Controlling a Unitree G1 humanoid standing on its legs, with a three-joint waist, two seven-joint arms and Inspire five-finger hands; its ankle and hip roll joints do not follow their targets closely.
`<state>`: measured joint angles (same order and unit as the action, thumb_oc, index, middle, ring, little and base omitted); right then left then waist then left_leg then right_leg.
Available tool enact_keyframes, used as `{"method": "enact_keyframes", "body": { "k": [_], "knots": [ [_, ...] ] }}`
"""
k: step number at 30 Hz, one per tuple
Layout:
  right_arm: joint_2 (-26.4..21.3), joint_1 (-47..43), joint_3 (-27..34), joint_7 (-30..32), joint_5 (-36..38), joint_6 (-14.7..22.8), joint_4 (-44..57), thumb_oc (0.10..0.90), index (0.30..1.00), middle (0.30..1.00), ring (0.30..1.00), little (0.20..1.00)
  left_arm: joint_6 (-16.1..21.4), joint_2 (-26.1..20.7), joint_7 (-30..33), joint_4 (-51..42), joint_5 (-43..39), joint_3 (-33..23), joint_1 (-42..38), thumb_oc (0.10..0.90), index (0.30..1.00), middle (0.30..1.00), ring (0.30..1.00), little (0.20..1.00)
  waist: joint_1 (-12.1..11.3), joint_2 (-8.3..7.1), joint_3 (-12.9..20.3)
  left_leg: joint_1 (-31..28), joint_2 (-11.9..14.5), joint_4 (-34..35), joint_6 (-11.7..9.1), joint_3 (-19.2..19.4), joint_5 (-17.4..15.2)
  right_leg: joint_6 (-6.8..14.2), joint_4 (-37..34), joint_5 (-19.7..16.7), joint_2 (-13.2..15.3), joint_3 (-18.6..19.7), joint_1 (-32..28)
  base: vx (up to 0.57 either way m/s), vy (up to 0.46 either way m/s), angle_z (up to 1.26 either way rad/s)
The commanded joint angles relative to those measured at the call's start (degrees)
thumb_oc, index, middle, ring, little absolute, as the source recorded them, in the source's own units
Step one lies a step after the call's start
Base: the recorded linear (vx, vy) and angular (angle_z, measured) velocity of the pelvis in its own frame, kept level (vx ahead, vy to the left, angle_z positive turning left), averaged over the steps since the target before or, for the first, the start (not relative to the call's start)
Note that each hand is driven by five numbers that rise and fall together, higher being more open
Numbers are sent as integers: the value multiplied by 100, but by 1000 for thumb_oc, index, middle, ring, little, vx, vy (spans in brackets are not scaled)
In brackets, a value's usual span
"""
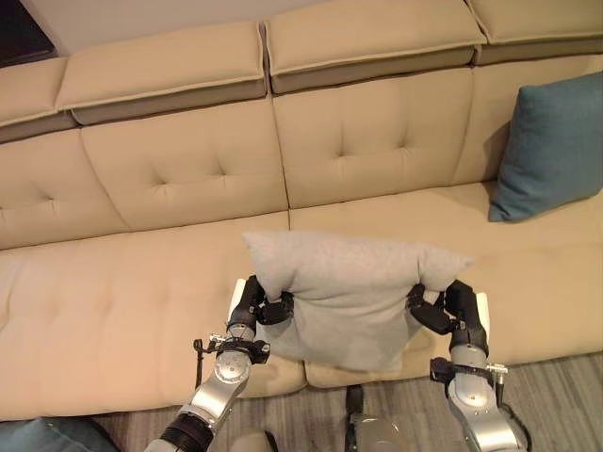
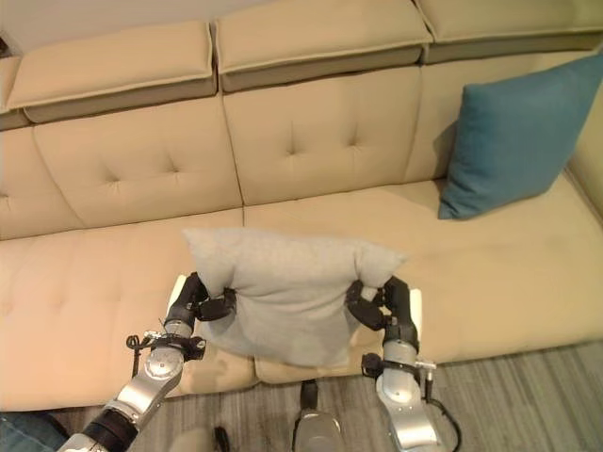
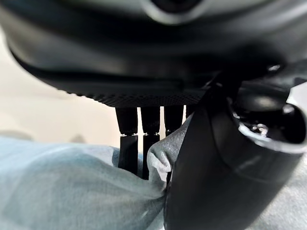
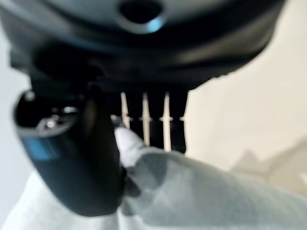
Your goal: Pick up all the scattered cushions and arrange them neatly on the sofa.
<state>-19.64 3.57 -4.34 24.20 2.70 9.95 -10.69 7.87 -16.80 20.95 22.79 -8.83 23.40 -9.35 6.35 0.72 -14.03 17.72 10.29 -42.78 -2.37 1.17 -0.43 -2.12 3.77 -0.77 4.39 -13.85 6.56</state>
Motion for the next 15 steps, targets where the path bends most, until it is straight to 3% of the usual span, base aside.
{"method": "enact_keyframes", "body": {
  "k": [1, 2, 3, 4, 5, 6, 11, 15],
  "knots": [
    [-325, -402, 26, -24, -63, 763, 724, 400, 300, 300, 300, 300, 893, -215, 128, -1064, 316, -368, -186, 400, 300, 300, 300, 300, -324, -190, 464, 19, -349, 1363, 62, 384, -288, 415, 455, 751, 87, 378, -428, 404, 13, 6],
    [-323, -401, 25, -36, -28, 778, 719, 400, 300, 300, 300, 300, 862, -234, 143, -1065, 340, -389, -148, 400, 300, 300, 300, 300, -397, -177, 473, 68, -363, 1975, 26, 427, -175, 461, 470, 819, 65, 353, -505, 310, 36, 8],
    [-323, -399, 25, -37, -27, 779, 718, 400, 300, 300, 300, 300, 860, -234, 143, -1068, 340, -388, -144, 400, 300, 300, 300, 300, -400, -197, 467, 27, -383, 2029, 28, 443, -150, 464, 472, 824, 86, 360, -515, 354, 122, 6],
    [-323, -452, 29, 21, -3, 750, 698, 400, 300, 300, 300, 300, 785, -262, 214, -944, 423, -463, -136, 400, 300, 300, 300, 300, -567, -111, 480, 132, -291, 3311, -166, 314, 428, 536, 480, 973, 13, 328, -752, 246, 89, -8],
    [-324, -457, 31, 22, -4, 750, 696, 400, 300, 300, 300, 300, 786, -260, 216, -942, 425, -462, -141, 400, 300, 300, 300, 300, -565, -113, 481, 102, -298, 3396, -165, 318, 492, 534, 465, 952, 14, 324, -749, 478, 187, -10],
    [-254, -412, 8, -150, 42, 785, 816, 400, 300, 300, 300, 300, 770, -239, 249, -855, 494, -545, -99, 400, 300, 300, 300, 300, -614, -57, 569, -99, -358, 3839, -194, -41, 527, 615, 519, 1041, -20, 384, -823, 329, 149, -6],
    [-176, -312, 58, -241, 59, 756, 905, 400, 300, 300, 300, 300, 663, -252, 304, -732, 662, -551, 34, 400, 300, 300, 300, 300, -576, -116, 680, -316, -459, 3928, -162, -67, 543, 697, 498, 1049, 111, 372, -904, 232, 162, 5],
    [-92, -496, 187, -127, 46, 780, 1099, 400, 300, 300, 300, 300, 573, -367, 278, -742, 706, -562, 107, 400, 300, 300, 300, 300, -671, -321, 614, -207, -623, 3982, -23, -4, 449, 831, 456, 889, 262, 416, -676, 98, 142, 9]
  ]
}}
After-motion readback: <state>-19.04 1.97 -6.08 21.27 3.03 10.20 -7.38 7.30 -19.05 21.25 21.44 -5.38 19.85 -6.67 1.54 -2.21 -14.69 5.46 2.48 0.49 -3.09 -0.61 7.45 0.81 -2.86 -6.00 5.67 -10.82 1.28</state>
